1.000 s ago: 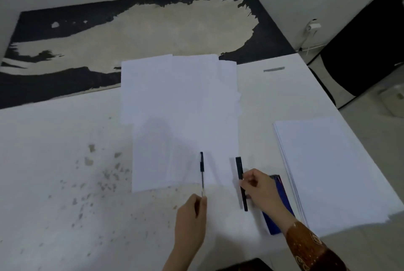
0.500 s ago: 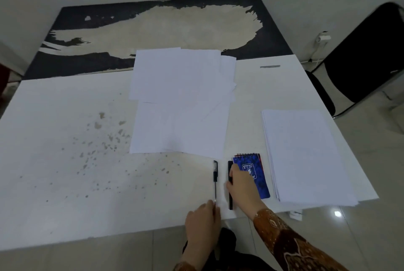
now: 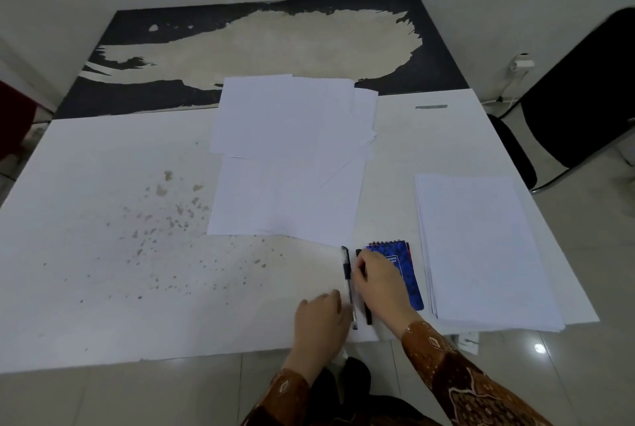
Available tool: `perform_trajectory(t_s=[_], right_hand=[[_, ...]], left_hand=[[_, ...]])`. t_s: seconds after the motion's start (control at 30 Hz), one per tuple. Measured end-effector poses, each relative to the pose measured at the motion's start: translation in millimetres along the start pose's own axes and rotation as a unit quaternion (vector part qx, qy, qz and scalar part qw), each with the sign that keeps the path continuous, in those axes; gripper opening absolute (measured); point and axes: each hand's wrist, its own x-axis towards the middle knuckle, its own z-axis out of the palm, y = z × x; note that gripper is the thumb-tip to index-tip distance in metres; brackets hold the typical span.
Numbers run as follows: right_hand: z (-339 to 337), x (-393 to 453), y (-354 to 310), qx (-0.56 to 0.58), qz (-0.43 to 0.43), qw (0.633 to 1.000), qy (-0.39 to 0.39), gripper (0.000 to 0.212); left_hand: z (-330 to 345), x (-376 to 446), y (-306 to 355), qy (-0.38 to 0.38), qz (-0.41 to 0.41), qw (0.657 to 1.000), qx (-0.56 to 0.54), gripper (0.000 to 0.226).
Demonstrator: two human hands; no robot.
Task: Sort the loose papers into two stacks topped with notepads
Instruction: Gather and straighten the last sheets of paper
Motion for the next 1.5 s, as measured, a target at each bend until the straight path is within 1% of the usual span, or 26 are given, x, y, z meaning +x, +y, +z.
perform_trajectory(t_s=[0.07, 0.1, 0.2, 0.27, 0.33, 0.43, 0.53, 0.6, 0.63, 0.7, 0.77, 0.83, 0.87, 0.9, 0.93, 1.0, 1.07, 1.17, 1.2, 1.27, 1.3, 1.37, 1.4, 1.43, 1.47, 1.5], right_hand=[[-6.8, 13.6, -2.0, 0.06, 0.006, 0.998, 0.007, 0.006], [-10.0, 22.5, -3.4, 0.075, 0.007, 0.997, 0.0, 0.011], [-18.0, 50.6, -5.7, 0.051, -0.006, 0.998, -0.025, 0.032], [-20.5, 68.5, -6.9, 0.035, 0.006, 0.999, -0.029, 0.04], [-19.9, 82.2, -7.5, 0.029, 0.032, 0.998, -0.04, 0.046], [-11.3, 99.9, -14.0, 0.021, 0.074, 0.996, -0.046, 0.056], [3.2, 105.9, -29.4, -0.008, 0.103, 0.994, -0.044, 0.062], [16.5, 109.8, -40.2, 0.022, 0.123, 0.992, -0.033, 0.066], [21.9, 112.8, -43.1, 0.063, 0.139, 0.988, -0.013, 0.067], [25.2, 122.0, -47.1, 0.177, 0.185, 0.965, 0.048, 0.065], [21.8, 136.2, -51.7, 0.296, 0.245, 0.917, 0.108, 0.062], [12.3, 147.7, -53.3, 0.386, 0.306, 0.862, 0.121, 0.06], [9.3, 153.7, -53.4, 0.411, 0.33, 0.842, 0.112, 0.057], [7.7, 159.6, -53.1, 0.414, 0.344, 0.837, 0.101, 0.051], [7.2, 163.6, -51.7, 0.39, 0.346, 0.849, 0.092, 0.041], [6.8, 169.3, -50.2, 0.322, 0.327, 0.885, 0.083, 0.021], [0.3, 171.9, -51.3, 0.293, 0.294, 0.905, 0.091, 0.01], [-18.6, 175.8, -51.2, 0.257, 0.239, 0.929, 0.116, 0.034], [-26.8, 177.4, -52.9, 0.244, 0.227, 0.935, 0.122, 0.036], [-46.1, 180.4, -59.9, 0.24, 0.208, 0.94, 0.128, 0.029], [-56.5, 182.6, -65.1, 0.256, 0.198, 0.937, 0.129, 0.026], [-78.5, 185.2, -81.2, 0.312, 0.17, 0.926, 0.125, 0.015], [-89.9, 185.4, -92.7, 0.346, 0.157, 0.917, 0.121, 0.012], [-101.1, 184.6, -106.1, 0.381, 0.143, 0.906, 0.116, 0.013], [-112.0, 183.6, -119.9, 0.413, 0.124, 0.896, 0.108, 0.014], [-121.6, 182.6, -131.4, 0.434, 0.1, 0.89, 0.099, 0.015]], left_hand=[[-14.4, 12.8, -15.0, 0.047, 0.007, 0.999, 0.007, 0.026], [-22.6, 21.4, -23.5, 0.066, 0.014, 0.998, 0.014, 0.025], [-44.4, 51.0, -47.9, 0.107, 0.045, 0.993, 0.025, 0.024], [-53.7, 73.0, -63.3, 0.123, 0.065, 0.99, 0.026, 0.026], [-59.5, 91.9, -76.5, 0.127, 0.074, 0.988, 0.04, 0.035], [-70.5, 116.9, -94.0, 0.084, 0.084, 0.989, 0.086, 0.055], [-75.1, 133.5, -106.6, -0.011, 0.089, 0.988, 0.128, 0.072], [-76.4, 143.5, -114.5, -0.046, 0.074, 0.989, 0.118, 0.075], [-76.4, 146.6, -117.3, -0.049, 0.067, 0.99, 0.11, 0.075], [-76.4, 150.3, -120.3, -0.044, 0.058, 0.993, 0.092, 0.074], [-77.5, 154.2, -124.0, -0.033, 0.056, 0.994, 0.089, 0.074], [-77.7, 155.4, -123.2, -0.026, 0.052, 0.994, 0.093, 0.074], [-78.6, 156.4, -123.3, -0.024, 0.048, 0.994, 0.09, 0.074], [-79.9, 158.4, -123.3, -0.024, 0.043, 0.995, 0.083, 0.074], [-79.9, 159.5, -122.9, -0.024, 0.038, 0.996, 0.076, 0.072], [-80.3, 162.3, -122.9, -0.015, 0.033, 0.997, 0.073, 0.068], [-82.2, 164.0, -124.4, -0.005, 0.027, 0.997, 0.071, 0.068], [-86.4, 166.7, -128.1, -0.004, 0.025, 0.999, 0.046, 0.066], [-88.8, 167.3, -128.6, -0.004, 0.024, 0.999, 0.026, 0.063], [-96.0, 166.2, -127.6, 0.002, 0.02, 0.999, -0.044, 0.058], [-100.1, 165.6, -125.6, 0.011, 0.019, 0.996, -0.091, 0.054], [-112.0, 164.8, -118.6, 0.028, 0.016, 0.98, -0.197, 0.046], [-120.0, 164.7, -112.5, 0.021, -0.002, 0.965, -0.263, 0.042], [-128.0, 165.6, -106.6, -0.004, -0.037, 0.938, -0.345, 0.038], [-137.9, 167.3, -99.8, -0.056, -0.087, 0.891, -0.443, 0.038], [-146.9, 169.8, -93.0, -0.128, -0.138, 0.819, -0.543, 0.04]])
